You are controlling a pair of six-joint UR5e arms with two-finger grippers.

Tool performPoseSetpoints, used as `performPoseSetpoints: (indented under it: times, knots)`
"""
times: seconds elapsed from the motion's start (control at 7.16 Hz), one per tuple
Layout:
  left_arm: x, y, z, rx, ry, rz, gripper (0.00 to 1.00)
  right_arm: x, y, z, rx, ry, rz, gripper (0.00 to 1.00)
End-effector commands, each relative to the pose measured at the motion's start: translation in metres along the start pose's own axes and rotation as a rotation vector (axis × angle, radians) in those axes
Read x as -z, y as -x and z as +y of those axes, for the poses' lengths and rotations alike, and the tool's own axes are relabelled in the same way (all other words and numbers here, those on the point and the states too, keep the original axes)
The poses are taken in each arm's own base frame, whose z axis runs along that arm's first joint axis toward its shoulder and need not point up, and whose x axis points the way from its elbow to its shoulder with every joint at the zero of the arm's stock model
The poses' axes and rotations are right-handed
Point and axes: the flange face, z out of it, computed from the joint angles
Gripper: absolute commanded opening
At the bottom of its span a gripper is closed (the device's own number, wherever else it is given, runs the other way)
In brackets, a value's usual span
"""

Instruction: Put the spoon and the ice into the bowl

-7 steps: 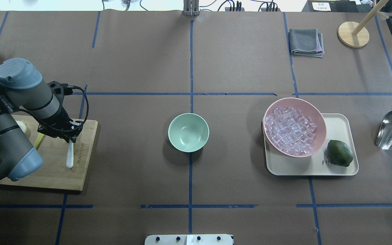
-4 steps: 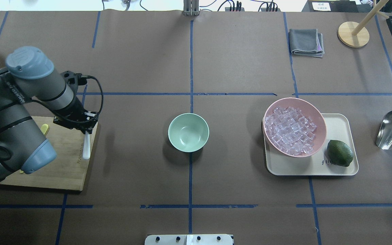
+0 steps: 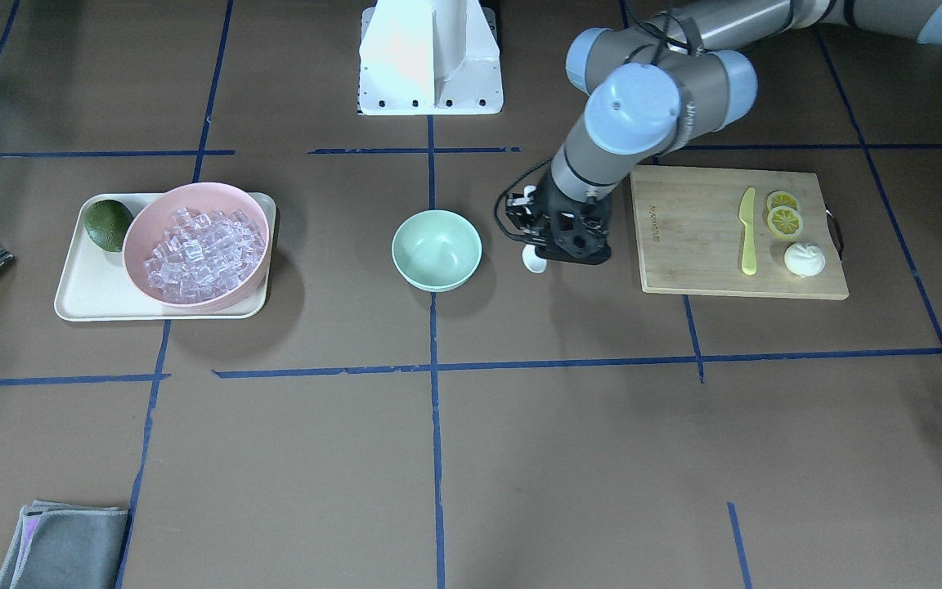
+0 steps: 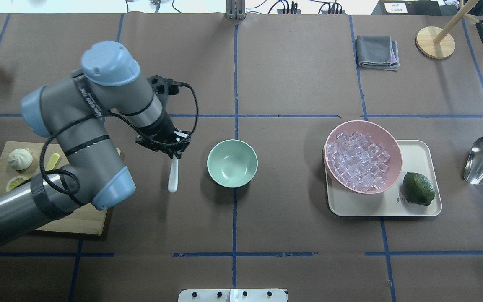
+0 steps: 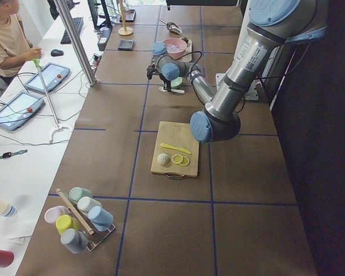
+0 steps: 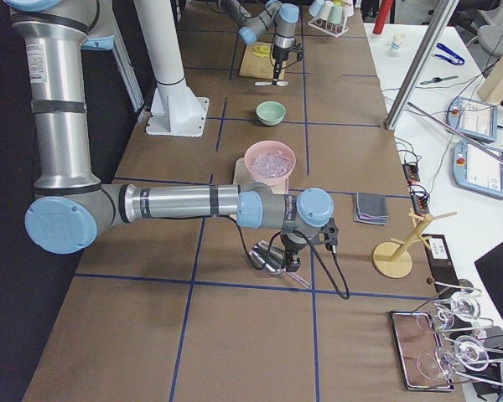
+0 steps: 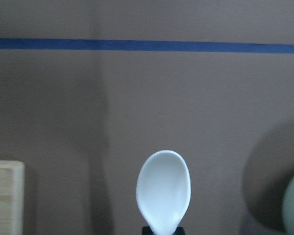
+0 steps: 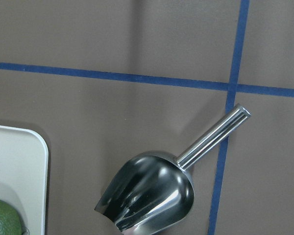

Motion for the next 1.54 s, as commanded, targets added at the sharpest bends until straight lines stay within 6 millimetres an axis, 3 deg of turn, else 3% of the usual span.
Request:
performPoseSetpoints:
  times: [0.0, 0.28, 0.42, 0.7, 0.98, 1.26, 1.4]
  knots:
    - [-0.012, -0.084, -0.012, -0.05, 0.021, 0.025, 0.0, 0.0, 0.004, -0.001, 0.004, -0.001, -0.018, 1.0]
    - [-0.023, -0.089, -0.013, -0.047, 0.035, 0.015, 0.03, 0.001, 0.005, -0.002, 0.006, -0.003, -0.019, 1.0]
    - [-0.027, -0.09, -0.011, -0.044, 0.041, 0.012, 0.09, 0.001, 0.005, -0.001, 0.005, -0.002, -0.021, 1.0]
    - [-0.031, -0.094, -0.006, -0.051, 0.044, 0.02, 0.43, 0.0, 0.004, -0.001, 0.004, -0.001, -0.021, 1.0]
    - [-0.031, -0.096, -0.005, -0.028, 0.04, 0.027, 0.89, 0.001, 0.005, -0.001, 0.005, -0.002, -0.021, 1.0]
    - [-0.021, -0.102, -0.006, 0.018, 0.013, 0.073, 0.93, 0.001, 0.016, -0.004, 0.011, -0.007, -0.093, 1.0]
    - [-0.006, -0.098, -0.015, 0.022, -0.02, 0.1, 0.93, 0.004, 0.053, -0.012, -0.001, -0.007, -0.099, 1.0]
